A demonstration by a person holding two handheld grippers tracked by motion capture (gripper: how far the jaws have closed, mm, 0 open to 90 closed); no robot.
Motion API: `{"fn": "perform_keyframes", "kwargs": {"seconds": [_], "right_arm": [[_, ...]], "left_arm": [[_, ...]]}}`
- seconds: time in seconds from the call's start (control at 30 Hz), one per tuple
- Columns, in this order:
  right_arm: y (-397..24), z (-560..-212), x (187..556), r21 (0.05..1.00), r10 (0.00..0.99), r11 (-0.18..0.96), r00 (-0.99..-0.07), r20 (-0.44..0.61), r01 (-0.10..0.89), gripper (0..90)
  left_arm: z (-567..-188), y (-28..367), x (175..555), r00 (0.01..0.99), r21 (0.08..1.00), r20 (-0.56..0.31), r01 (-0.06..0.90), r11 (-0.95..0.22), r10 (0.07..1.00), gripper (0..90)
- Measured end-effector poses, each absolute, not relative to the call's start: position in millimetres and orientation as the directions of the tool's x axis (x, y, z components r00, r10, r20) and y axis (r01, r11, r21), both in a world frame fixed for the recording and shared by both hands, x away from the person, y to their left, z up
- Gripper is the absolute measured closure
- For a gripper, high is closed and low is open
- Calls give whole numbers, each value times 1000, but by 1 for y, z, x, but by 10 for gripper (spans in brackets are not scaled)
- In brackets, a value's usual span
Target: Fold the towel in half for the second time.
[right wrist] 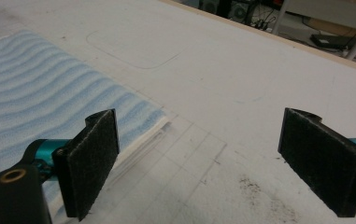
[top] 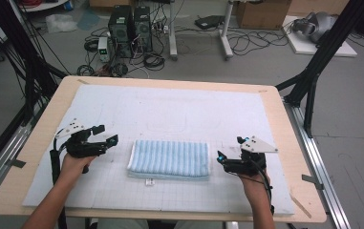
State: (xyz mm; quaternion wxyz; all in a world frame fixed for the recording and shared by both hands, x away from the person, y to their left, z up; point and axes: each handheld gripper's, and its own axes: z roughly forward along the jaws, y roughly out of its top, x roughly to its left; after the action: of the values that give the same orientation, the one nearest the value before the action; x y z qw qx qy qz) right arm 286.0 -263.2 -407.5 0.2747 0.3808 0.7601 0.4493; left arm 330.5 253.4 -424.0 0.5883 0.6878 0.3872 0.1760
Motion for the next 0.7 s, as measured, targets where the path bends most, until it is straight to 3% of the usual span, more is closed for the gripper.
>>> {"fn": "perform_keyframes", "kwargs": {"seconds": [0.7], "right_arm": [[-270, -407, 285, 903, 845, 270, -531, -56, 334, 117]], "left_arm": [[-417, 257, 321, 644, 962, -168, 273, -20, 746, 188]]}}
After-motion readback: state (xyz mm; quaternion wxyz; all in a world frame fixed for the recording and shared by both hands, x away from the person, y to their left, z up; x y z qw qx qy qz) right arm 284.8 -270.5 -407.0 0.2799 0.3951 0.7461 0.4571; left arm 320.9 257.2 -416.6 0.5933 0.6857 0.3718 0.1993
